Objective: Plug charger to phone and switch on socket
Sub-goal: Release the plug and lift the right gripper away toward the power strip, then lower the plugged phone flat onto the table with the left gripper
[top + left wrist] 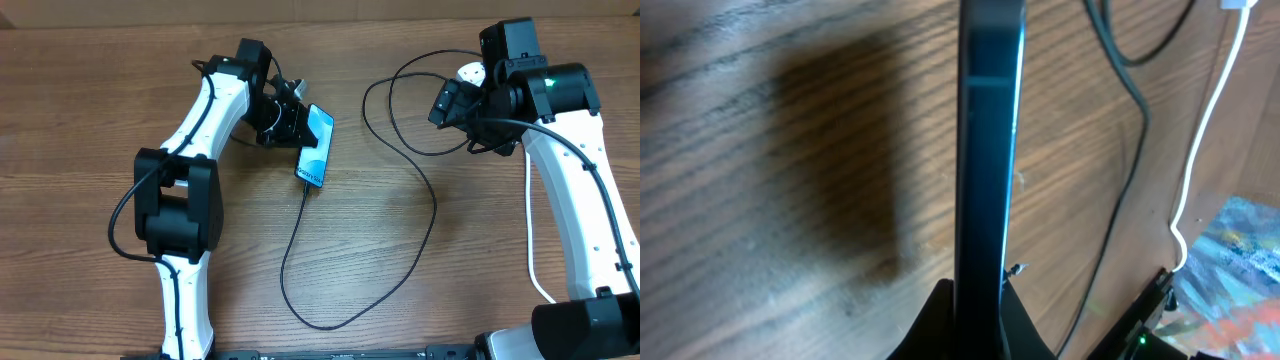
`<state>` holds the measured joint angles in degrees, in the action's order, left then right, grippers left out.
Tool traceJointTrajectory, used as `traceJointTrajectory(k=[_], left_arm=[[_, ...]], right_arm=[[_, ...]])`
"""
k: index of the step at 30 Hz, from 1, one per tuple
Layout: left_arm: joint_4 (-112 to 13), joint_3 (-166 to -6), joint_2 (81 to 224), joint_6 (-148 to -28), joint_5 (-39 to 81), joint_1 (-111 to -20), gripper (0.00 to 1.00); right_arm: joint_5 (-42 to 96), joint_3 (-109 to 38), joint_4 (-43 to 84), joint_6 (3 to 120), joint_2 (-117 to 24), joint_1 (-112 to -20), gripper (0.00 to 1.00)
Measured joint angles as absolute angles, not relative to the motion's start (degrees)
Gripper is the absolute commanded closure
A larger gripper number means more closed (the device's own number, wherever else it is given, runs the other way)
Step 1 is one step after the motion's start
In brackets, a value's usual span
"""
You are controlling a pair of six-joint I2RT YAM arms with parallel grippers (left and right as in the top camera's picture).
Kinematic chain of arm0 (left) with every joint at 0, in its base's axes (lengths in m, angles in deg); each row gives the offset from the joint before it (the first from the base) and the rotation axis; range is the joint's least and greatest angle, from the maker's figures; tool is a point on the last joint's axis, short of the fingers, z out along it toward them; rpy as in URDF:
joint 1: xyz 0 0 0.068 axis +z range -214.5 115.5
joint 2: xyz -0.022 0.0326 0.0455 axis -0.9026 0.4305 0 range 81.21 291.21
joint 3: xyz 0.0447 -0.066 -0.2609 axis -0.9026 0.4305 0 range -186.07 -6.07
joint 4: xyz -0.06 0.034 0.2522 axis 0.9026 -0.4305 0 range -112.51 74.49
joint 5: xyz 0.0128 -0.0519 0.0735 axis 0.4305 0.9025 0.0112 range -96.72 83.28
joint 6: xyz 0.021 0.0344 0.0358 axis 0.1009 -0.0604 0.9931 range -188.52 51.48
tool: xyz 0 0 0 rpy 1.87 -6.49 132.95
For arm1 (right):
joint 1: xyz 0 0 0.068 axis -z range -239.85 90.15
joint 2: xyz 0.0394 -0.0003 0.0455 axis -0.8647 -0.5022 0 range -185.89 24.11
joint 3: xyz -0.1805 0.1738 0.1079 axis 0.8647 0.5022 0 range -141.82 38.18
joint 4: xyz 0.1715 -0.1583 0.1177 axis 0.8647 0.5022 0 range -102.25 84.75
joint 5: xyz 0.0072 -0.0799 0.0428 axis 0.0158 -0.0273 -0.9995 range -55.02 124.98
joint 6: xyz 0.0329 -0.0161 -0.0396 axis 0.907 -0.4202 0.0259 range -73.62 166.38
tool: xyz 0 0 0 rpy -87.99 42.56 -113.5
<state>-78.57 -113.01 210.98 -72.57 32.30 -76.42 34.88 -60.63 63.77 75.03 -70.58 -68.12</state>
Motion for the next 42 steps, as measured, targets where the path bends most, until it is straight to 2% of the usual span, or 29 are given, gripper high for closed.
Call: traceJointTrajectory(k=[30,36,42], left_arm=[[-79.32,-112.96,215.75,-72.49,29.66,-77.19,0.93],[-79.38,-112.92,215.75,-72.55,26.71,-78.17,0.87],[-79.38,-112.61,215.75,-72.51,23.17,-78.79,0.68]], right_arm=[[34.90,-60.63,63.36,74.90,-70.58,-68.12,0.09],[34.92,-60.63,63.38,74.90,-70.58,-68.12,0.08],[34.90,-60.63,63.38,74.87,-70.58,-68.15,0.07]])
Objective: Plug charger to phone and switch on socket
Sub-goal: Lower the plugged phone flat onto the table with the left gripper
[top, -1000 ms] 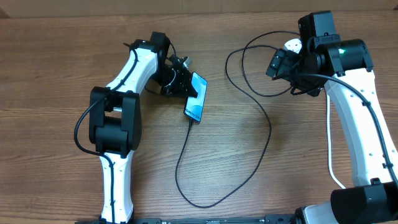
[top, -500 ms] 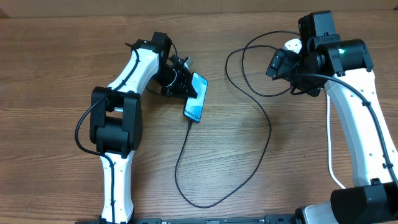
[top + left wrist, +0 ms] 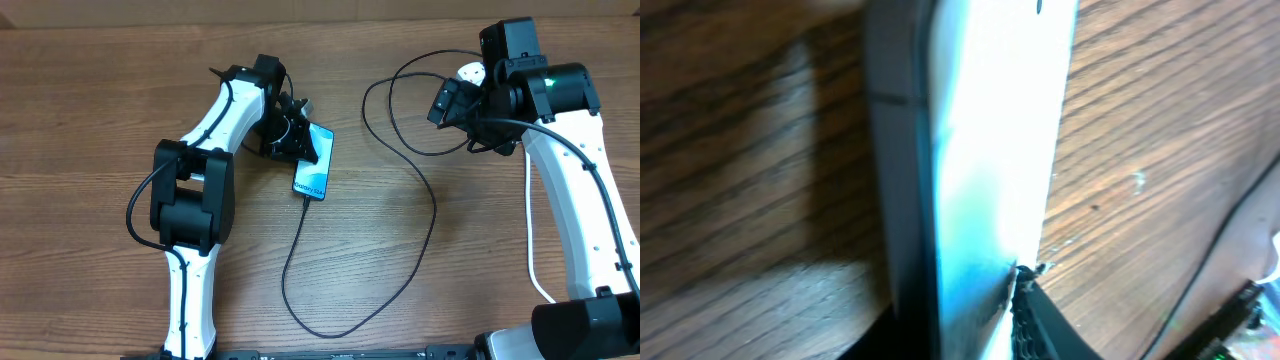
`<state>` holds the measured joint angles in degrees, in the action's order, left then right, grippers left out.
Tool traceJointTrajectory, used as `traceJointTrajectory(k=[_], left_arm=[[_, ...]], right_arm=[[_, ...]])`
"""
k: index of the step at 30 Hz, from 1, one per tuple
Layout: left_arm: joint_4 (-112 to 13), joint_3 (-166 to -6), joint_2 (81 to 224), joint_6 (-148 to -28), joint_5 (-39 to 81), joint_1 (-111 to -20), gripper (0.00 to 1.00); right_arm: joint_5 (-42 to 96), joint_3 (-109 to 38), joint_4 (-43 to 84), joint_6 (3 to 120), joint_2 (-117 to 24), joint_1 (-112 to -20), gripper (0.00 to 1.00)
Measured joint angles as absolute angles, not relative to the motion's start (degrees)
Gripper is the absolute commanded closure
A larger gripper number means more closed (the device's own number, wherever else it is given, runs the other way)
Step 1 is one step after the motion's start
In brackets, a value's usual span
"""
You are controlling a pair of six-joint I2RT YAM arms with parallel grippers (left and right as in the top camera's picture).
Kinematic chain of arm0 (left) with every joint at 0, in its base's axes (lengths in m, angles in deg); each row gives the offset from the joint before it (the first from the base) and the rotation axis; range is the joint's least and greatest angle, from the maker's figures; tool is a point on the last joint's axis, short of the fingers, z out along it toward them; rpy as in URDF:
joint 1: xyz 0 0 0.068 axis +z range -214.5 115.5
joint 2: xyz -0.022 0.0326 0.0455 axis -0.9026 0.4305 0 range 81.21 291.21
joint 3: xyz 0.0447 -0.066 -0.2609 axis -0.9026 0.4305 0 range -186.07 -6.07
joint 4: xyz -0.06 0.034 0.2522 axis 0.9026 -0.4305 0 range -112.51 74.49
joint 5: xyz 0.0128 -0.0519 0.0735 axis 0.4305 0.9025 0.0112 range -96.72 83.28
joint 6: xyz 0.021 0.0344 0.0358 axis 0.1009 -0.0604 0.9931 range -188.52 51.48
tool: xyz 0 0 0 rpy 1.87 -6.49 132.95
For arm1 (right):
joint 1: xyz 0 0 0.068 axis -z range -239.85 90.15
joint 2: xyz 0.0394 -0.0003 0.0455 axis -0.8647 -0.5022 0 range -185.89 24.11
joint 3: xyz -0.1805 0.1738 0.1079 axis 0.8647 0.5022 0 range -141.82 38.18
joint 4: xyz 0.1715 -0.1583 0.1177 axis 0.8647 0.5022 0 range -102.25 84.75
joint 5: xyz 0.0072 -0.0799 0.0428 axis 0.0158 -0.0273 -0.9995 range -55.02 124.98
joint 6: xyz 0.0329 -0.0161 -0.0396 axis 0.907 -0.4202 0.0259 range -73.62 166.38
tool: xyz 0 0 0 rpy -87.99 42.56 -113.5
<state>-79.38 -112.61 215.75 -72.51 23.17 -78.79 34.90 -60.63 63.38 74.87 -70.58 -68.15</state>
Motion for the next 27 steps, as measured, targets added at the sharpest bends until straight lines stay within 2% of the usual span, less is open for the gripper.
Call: traceJointTrajectory(k=[13,15,17,19,27], left_arm=[[-79.86,-112.50,215.75,-72.60,17.79,-78.79,0.60],[-80.19,-112.50,215.75,-72.57,17.40,-78.79,0.52],[-80.34,-112.50,215.72,-72.64,17.55,-78.79,0.49],[-80.48,-112.55,215.68,-72.60,17.50,-78.79,0.46],[-86.55,-115.89,215.86,-72.57,16.30,-78.76,0.47]], right_arm=[[34.90,-60.63,63.40,74.87,-70.58,-68.12,0.07],[34.90,-60.63,63.42,74.87,-70.58,-68.12,0.07],[34.92,-60.63,63.40,74.92,-70.58,-68.12,0.07],[34.92,-60.63,63.38,74.90,-70.58,-68.12,0.00],[36.32,-60.63,62.11,74.87,-70.58,-68.12,0.00]])
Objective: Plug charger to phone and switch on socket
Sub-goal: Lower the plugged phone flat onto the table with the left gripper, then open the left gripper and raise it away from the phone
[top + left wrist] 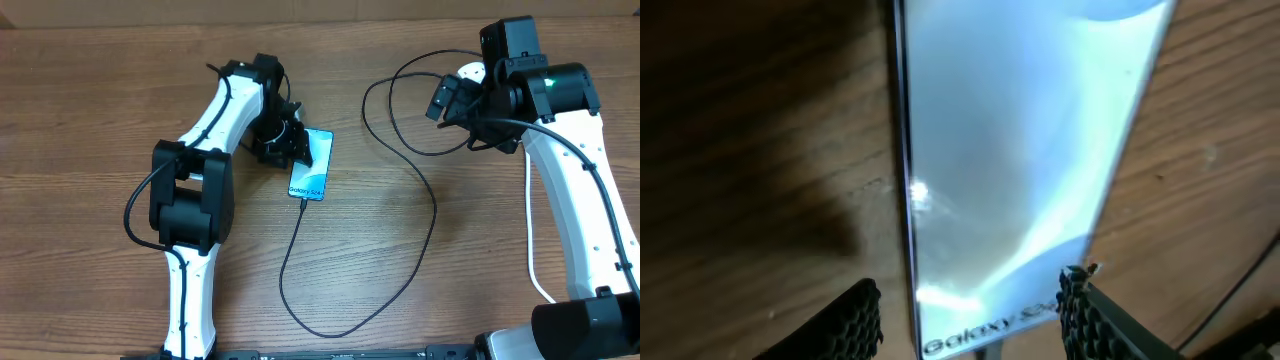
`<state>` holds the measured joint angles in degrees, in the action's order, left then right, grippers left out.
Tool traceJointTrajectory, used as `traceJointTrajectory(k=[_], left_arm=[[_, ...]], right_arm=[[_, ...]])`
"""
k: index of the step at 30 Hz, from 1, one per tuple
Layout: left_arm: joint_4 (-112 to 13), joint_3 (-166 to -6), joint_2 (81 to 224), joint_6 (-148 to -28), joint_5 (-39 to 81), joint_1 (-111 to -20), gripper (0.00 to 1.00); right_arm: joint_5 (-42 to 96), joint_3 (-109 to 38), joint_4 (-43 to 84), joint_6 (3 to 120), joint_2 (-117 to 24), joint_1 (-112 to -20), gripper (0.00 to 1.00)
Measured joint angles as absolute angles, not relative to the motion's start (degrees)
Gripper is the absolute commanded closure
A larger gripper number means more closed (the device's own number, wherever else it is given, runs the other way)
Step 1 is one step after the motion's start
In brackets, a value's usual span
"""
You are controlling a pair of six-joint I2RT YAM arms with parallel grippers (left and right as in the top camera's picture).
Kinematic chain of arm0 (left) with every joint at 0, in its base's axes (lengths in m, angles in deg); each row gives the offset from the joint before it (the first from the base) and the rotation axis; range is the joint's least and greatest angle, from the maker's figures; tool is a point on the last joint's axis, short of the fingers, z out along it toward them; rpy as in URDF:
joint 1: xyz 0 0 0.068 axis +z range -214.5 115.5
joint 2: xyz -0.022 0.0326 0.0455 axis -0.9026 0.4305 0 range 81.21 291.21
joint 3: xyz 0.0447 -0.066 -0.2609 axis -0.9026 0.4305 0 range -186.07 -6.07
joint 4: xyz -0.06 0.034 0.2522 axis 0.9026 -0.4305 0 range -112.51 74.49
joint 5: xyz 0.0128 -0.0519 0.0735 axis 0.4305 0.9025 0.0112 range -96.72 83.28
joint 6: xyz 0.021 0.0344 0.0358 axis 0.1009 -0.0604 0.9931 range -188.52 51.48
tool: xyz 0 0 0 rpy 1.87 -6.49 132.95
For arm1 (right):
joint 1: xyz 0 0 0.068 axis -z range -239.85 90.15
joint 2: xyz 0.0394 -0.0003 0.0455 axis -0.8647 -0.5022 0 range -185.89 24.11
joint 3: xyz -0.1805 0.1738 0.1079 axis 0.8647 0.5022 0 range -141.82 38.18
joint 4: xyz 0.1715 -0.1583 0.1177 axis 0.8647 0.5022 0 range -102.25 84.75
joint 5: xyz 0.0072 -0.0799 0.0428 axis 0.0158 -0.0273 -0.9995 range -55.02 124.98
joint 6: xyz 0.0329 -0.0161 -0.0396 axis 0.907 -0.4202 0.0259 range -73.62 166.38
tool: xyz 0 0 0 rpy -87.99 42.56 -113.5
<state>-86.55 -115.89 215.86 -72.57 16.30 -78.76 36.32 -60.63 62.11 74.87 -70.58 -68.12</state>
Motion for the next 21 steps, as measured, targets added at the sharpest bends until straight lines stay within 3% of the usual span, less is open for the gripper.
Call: traceJointTrajectory(k=[10,11,12,21], left_arm=[[-103.80,-142.86,216.05,-72.40,17.61,-77.10,0.39],[-105.50,-145.90,216.05,-72.33,18.25,-77.01,0.23],[-107.08,-148.68,216.05,-72.36,18.64,-76.77,0.00],[-112.15,-158.73,215.88,-72.29,21.74,-76.40,0.00]], right_arm=[[42.03,-60.61,60.78,74.85,-70.58,-68.15,0.00],[42.33,-60.61,60.65,74.87,-70.58,-68.12,0.00],[42.51,-60.61,60.58,74.85,-70.58,-68.12,0.00],[42.99,-60.61,58.40,74.87,-70.58,-68.12,0.00]])
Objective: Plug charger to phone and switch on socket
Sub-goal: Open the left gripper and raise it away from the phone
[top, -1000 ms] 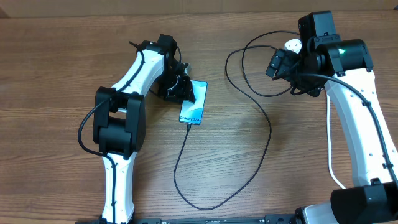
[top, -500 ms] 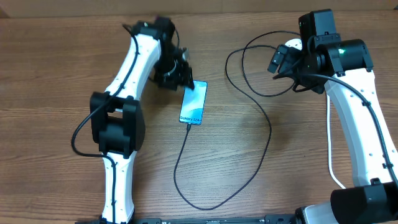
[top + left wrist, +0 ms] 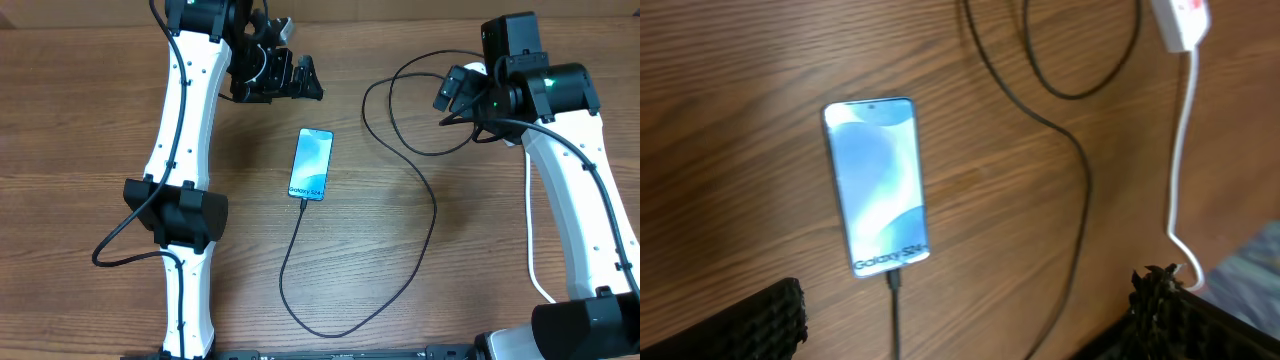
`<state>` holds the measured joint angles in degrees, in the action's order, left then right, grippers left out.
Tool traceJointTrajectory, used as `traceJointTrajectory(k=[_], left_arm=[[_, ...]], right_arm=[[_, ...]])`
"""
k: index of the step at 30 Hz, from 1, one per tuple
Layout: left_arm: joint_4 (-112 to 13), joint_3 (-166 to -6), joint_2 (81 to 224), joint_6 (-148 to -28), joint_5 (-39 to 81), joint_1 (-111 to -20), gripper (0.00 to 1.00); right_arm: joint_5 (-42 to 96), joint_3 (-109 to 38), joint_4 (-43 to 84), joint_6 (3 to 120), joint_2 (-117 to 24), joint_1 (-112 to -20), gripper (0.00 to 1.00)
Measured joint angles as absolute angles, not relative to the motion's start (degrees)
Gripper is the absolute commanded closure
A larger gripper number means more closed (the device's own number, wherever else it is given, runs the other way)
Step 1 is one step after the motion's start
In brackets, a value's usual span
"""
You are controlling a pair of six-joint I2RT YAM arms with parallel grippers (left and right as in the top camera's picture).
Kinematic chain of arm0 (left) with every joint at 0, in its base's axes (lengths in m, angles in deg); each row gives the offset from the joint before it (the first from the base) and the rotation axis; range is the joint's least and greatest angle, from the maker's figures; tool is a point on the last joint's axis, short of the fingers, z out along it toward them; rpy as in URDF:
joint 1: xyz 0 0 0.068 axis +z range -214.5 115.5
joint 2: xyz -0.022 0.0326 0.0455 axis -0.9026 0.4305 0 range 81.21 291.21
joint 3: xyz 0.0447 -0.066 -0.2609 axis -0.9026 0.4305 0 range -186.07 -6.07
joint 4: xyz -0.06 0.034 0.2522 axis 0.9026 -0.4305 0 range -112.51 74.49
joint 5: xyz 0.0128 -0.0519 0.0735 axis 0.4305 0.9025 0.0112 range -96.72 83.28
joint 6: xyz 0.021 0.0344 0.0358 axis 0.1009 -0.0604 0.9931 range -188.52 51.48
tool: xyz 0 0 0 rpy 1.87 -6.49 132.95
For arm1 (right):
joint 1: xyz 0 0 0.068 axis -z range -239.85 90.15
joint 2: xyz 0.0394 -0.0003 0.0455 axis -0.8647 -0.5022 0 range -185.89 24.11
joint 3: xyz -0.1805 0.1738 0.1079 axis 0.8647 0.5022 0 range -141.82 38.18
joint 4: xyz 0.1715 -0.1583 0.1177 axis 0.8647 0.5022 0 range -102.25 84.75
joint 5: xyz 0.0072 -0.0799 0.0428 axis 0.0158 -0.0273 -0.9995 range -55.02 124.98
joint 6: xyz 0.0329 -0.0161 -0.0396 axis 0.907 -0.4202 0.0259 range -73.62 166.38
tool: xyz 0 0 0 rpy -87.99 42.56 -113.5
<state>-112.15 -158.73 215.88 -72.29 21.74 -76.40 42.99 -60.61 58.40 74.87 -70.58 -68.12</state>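
The phone (image 3: 310,164) lies flat on the wood table, screen lit and facing up, also in the left wrist view (image 3: 877,185). The black charger cable (image 3: 303,205) is plugged into its near end and loops across the table toward the white socket (image 3: 470,71), which shows a red switch in the wrist view (image 3: 1180,20). My left gripper (image 3: 295,78) hangs open above the table, beyond the phone, holding nothing; its fingers (image 3: 760,322) stand wide apart. My right gripper (image 3: 450,92) hovers right by the socket, its jaws not readable.
The cable's long loop (image 3: 400,290) runs across the middle and near part of the table. A white cord (image 3: 1181,160) leads from the socket toward the table's edge. The right arm (image 3: 560,190) stands along the right side.
My left gripper, which was open low over the flat phone, is now raised and farther back, clear of it. The phone lies where it was. The right gripper has barely shifted.
My left gripper was shut on the phone, held on its edge with the cable plugged in. Then the phone leaned toward the table in the jaws. Then it lay flat with the jaws open around it. Now the gripper is lifted away.
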Motion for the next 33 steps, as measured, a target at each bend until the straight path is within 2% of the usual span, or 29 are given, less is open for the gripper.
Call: traceJointTrajectory(k=[5,12,16,21,25,29,33], left_arm=[[-112.17,-158.75,215.66,-68.88,30.20,-76.40,0.00],[-112.17,-158.69,208.47,-67.72,31.73,-77.06,0.00],[-112.10,-158.29,199.00,-68.60,25.88,-81.15,0.00],[-112.06,-152.78,187.11,-72.09,14.86,-92.42,0.00],[-112.23,-145.64,182.96,-78.13,5.13,-99.09,0.00],[-112.28,-139.08,183.18,-84.36,-2.25,-98.54,0.00],[-112.19,-136.98,183.64,-86.72,-3.17,-93.19,0.00]], right_arm=[[43.56,-60.61,58.35,74.39,-70.60,-68.12,0.00],[46.44,-60.61,58.29,73.69,-70.60,-68.12,0.00],[47.03,-60.61,58.29,73.56,-70.60,-68.12,0.00],[45.63,-60.61,58.70,73.52,-70.60,-68.12,0.00],[45.02,-60.61,58.97,73.45,-70.60,-68.12,0.00],[44.63,-60.61,59.88,73.37,-70.60,-68.08,0.00],[44.37,-60.61,59.80,72.89,-70.60,-67.16,0.00]])
